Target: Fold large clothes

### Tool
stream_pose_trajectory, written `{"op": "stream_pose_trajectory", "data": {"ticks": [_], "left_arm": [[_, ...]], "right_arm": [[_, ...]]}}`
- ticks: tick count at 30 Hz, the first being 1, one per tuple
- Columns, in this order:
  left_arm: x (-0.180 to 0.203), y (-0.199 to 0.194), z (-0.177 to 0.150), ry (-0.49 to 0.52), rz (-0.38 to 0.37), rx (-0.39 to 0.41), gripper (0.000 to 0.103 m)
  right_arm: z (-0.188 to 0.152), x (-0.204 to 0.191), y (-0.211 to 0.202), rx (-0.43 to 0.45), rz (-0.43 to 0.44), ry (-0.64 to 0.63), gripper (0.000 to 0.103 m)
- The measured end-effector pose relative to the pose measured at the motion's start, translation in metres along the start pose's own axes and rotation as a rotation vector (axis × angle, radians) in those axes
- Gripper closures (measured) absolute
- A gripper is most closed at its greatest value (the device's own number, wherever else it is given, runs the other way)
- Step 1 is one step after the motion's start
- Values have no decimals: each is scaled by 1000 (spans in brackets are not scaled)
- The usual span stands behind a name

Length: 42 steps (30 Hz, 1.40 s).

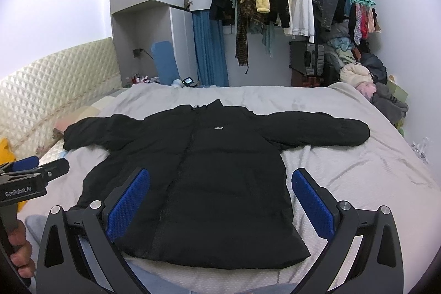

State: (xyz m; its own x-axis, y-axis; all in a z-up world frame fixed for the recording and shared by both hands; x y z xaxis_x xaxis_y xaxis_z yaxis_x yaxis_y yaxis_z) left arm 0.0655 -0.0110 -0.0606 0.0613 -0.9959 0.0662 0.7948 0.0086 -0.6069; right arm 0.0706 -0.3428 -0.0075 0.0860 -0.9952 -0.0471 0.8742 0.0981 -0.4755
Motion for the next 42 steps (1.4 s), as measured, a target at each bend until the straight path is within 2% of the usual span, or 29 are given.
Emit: {"op": "stream_pose_trajectory", "data": {"ticks": [21, 42], "left_arm": [[-3, -1, 5, 6, 5, -2, 0], [5, 6, 9, 14, -26, -17, 0]], "right_arm": [[-1, 5, -5, -1, -17, 0, 0], [0, 9, 5, -24, -21, 12, 0]]}}
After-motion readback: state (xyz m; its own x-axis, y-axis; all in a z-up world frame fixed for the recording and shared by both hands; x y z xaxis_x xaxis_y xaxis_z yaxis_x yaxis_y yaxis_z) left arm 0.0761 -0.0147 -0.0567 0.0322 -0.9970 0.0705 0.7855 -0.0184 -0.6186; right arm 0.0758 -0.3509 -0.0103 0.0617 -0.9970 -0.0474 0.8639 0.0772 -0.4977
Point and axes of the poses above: each gripper's, at about its wrist camera, not at the fingertips, and y roughly the way its jaws point, x to its right, z to its top, the point moved 8 cm from there along y, roughly the way its jaws point, and after that the axes turned 2 degrees about x, right-handed, at the moved point
